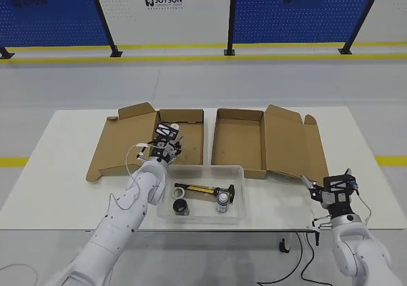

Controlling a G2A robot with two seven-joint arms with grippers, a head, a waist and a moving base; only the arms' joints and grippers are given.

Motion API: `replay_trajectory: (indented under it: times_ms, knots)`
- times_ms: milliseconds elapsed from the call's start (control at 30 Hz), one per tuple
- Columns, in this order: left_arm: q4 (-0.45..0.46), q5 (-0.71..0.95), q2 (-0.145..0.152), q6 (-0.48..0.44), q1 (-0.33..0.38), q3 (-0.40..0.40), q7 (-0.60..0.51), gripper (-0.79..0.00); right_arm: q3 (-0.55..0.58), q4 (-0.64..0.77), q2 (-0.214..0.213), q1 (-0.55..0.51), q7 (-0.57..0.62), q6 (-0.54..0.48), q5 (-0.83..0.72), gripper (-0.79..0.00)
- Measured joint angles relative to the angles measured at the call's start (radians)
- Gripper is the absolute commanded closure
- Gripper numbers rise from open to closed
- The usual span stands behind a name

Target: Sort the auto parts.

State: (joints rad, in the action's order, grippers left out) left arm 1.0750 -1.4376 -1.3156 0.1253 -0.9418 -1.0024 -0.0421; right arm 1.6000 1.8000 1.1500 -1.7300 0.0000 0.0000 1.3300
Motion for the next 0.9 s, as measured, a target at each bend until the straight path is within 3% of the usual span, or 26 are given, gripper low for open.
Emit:
replay_trajectory:
  times_ms: [67,133,200,267,300,633,900]
  knots:
    - [-0.032,0.017,-0.007,-0.003,0.008,0.004,-0.001,0.000,0.000,0.000,0.000,0.000,0.000,0.000,0.000,-0.785]
    - [-0.054,0.039,-0.013,-0.005,0.017,0.005,-0.005,-0.212,0.000,0.000,0.000,0.000,0.000,0.000,0.000,-0.785]
    - [-0.075,0.043,-0.018,-0.001,0.027,0.008,-0.002,-0.228,0.000,0.000,0.000,0.000,0.000,0.000,0.000,-0.785]
    - [-0.092,0.043,-0.023,-0.002,0.033,0.011,0.000,-0.354,0.000,0.000,0.000,0.000,0.000,0.000,0.000,-0.785]
    - [-0.099,0.042,-0.024,-0.002,0.035,0.012,-0.001,-0.785,0.000,0.000,0.000,0.000,0.000,0.000,0.000,-0.785]
    - [-0.128,-0.021,-0.032,0.036,0.040,0.013,-0.001,-0.785,0.000,0.000,0.000,0.000,0.000,0.000,0.000,-0.785]
    - [-0.061,-0.080,-0.023,0.043,0.007,-0.016,0.004,-0.785,0.000,0.000,0.000,0.000,0.000,0.000,0.000,-0.785]
